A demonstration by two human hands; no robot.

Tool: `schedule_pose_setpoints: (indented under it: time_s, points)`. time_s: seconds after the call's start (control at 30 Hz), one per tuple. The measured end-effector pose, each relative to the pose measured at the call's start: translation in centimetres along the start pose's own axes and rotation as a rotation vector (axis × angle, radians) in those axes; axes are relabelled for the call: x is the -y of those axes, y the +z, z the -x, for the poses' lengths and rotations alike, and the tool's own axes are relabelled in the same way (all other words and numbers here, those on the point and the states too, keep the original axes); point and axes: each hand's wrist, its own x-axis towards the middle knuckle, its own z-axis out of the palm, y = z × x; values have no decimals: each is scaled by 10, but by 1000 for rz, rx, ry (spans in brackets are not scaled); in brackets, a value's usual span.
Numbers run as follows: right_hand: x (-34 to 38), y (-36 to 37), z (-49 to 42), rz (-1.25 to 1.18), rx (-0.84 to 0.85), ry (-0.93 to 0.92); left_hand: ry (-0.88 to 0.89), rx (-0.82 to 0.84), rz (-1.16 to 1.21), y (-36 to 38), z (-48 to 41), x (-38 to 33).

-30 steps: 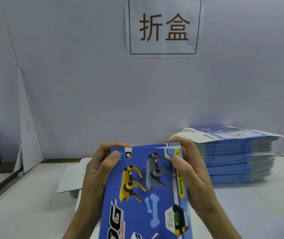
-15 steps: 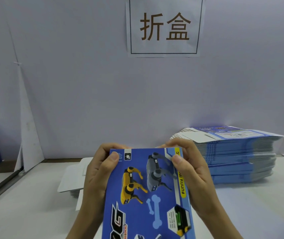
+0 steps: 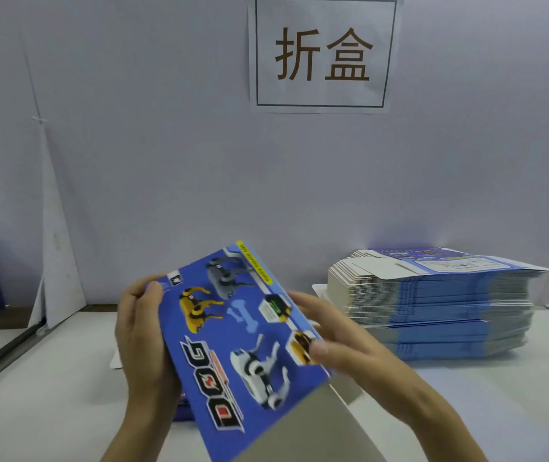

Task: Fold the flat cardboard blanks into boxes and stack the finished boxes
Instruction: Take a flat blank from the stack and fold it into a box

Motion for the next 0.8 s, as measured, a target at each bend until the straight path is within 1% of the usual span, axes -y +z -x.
schedule_pose_setpoints:
  time_s: [0.07, 0.1, 0.13, 0.17, 0.23, 0.27, 0.3, 0.33, 0.37, 0.4, 0.5, 0.53, 0.57, 0.63, 0.67, 0.73, 0.8]
  points:
    - [3, -5, 5, 65, 93, 15, -76, -105, -12, -6, -8, 8]
    - [3, -6, 5, 66, 94, 24, -121, -134, -39, -8, -11, 13]
    - [1, -5, 3, 60, 41, 33, -161, -150, -72, -9, -15, 19]
    - [-1, -4, 0, 58, -79, 35, -189, -153, -111, -9, -17, 25]
    - [-10, 0, -9, 52, -445, 48, -231, -101, -151, -6, -17, 32]
    - [-15, 1, -13, 38, -605, 58, -264, -16, -165, -4, -14, 34]
    - [-19, 2, -17, 32, -725, 64, -301, 114, -201, 0, -11, 34]
    - [-22, 3, -19, 35, -803, 71, -336, 262, -261, 6, -6, 33]
    - [-25, 3, -20, 28, -838, 81, -351, 400, -314, 9, -2, 31]
    - [-27, 2, -20, -2, -827, 93, -348, 508, -349, 12, 1, 29]
    - [-25, -2, -19, -135, -722, 132, -252, 682, -502, 11, 8, 23]
    - [-25, -5, -19, -148, -722, 126, -192, 676, -567, 8, 9, 21]
    - [-24, -8, -18, -148, -729, 111, -110, 625, -602, 6, 9, 20]
    - [-25, -10, -17, -112, -736, 93, 56, 442, -620, 2, 7, 18]
    - [-25, -10, -17, -69, -741, 85, 126, 381, -631, 2, 7, 18]
    - [-27, -8, -17, 19, -773, 50, 185, 353, -650, 4, 8, 19]
    - [-28, -7, -17, 39, -790, 19, 189, 339, -636, 5, 9, 19]
